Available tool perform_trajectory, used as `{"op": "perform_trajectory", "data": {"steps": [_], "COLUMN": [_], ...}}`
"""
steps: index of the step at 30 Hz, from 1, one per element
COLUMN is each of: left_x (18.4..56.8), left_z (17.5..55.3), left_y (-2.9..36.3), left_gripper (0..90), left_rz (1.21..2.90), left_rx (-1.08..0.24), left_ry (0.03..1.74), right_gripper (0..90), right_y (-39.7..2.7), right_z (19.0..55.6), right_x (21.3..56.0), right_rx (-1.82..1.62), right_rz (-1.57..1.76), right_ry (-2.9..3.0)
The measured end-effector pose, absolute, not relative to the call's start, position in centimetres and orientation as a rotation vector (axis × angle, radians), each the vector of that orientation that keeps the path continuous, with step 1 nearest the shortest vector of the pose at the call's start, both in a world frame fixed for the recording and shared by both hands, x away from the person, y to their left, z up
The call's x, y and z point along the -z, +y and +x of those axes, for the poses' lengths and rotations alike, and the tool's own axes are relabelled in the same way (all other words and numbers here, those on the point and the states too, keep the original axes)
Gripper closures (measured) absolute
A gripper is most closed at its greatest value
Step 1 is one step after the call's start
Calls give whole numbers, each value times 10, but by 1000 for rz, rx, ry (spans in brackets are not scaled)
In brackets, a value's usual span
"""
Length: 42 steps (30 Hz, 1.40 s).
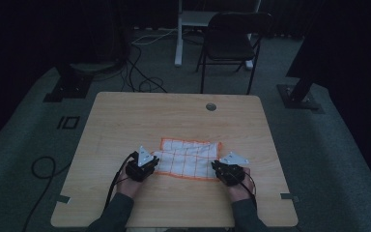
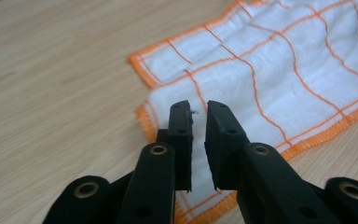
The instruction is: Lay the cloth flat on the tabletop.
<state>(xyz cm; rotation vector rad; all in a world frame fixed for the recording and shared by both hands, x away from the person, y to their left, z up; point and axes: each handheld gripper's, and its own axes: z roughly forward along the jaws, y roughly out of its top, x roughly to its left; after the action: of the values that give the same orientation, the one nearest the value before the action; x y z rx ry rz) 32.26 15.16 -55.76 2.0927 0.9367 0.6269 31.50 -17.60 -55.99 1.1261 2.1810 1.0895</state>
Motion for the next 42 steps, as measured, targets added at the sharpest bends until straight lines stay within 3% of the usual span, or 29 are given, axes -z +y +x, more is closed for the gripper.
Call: {"op": "perform_trajectory", "data": {"steps": [13, 42], "left_x": [575, 577], "left_z": [332, 271], "left_y": [148, 150], "left_gripper": [863, 838], "left_rz": [2133, 2130], "left_rx": [-534, -438], "left_ry": [980, 959], "right_gripper": [815, 810], "right_y": [-165, -177], "right_z": [320, 272], "right_x": [580, 578], "right_rx": [-1057, -1043], "right_rz": [1164, 1145], "right_ry": [2263, 2335]}}
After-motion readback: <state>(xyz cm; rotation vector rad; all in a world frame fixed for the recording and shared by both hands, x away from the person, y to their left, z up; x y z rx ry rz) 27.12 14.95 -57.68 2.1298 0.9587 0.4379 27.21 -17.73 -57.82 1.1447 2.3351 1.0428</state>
